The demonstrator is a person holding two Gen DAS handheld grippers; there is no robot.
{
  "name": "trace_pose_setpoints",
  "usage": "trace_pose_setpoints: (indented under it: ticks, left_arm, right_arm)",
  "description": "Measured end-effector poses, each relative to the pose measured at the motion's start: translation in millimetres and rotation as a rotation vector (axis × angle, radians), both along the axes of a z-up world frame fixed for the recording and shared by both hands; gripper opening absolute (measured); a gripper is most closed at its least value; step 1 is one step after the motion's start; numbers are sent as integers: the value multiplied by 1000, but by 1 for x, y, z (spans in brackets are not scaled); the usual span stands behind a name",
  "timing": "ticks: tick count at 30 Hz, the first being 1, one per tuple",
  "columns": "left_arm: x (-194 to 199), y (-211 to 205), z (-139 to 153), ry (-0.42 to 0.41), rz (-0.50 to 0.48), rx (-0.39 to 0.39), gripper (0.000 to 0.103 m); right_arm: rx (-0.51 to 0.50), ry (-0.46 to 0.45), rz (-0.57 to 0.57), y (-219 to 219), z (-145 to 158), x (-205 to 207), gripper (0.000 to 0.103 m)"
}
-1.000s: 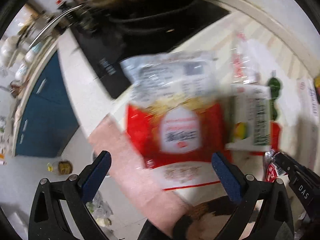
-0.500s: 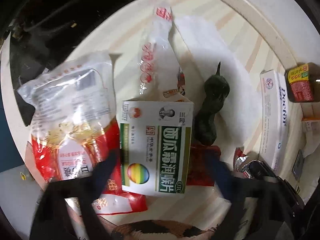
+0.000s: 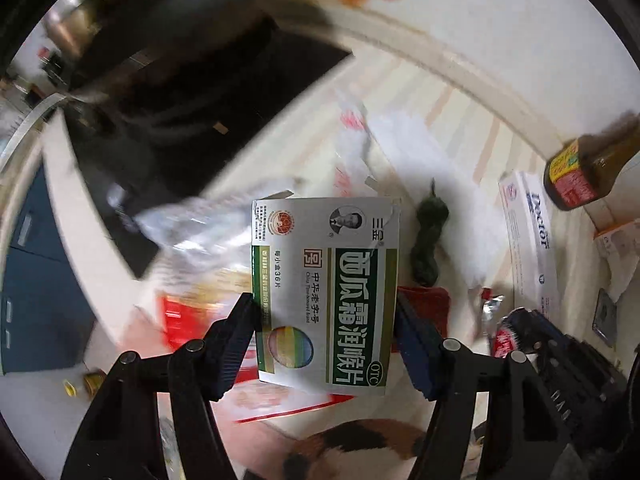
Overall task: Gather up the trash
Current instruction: 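Grasp the red candy wrapper with the right tool while the left tool grasps the white-green medicine box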
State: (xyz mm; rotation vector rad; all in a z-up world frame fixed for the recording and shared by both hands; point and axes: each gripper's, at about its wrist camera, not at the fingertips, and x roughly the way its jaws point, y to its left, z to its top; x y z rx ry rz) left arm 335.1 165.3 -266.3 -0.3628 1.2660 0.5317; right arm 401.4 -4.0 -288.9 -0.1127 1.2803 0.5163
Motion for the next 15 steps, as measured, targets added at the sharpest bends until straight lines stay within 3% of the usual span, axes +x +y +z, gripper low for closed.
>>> trace_pose_setpoints:
  ticks: [8,15]
  left_arm:
    - [-107,61,58,-116,76,92,64]
    - [-233,134,69,-132,245,116,64]
  right_arm:
    - [91,-92,39,33,65,-58,14]
    - [124,-73,205,121,79,-153,14]
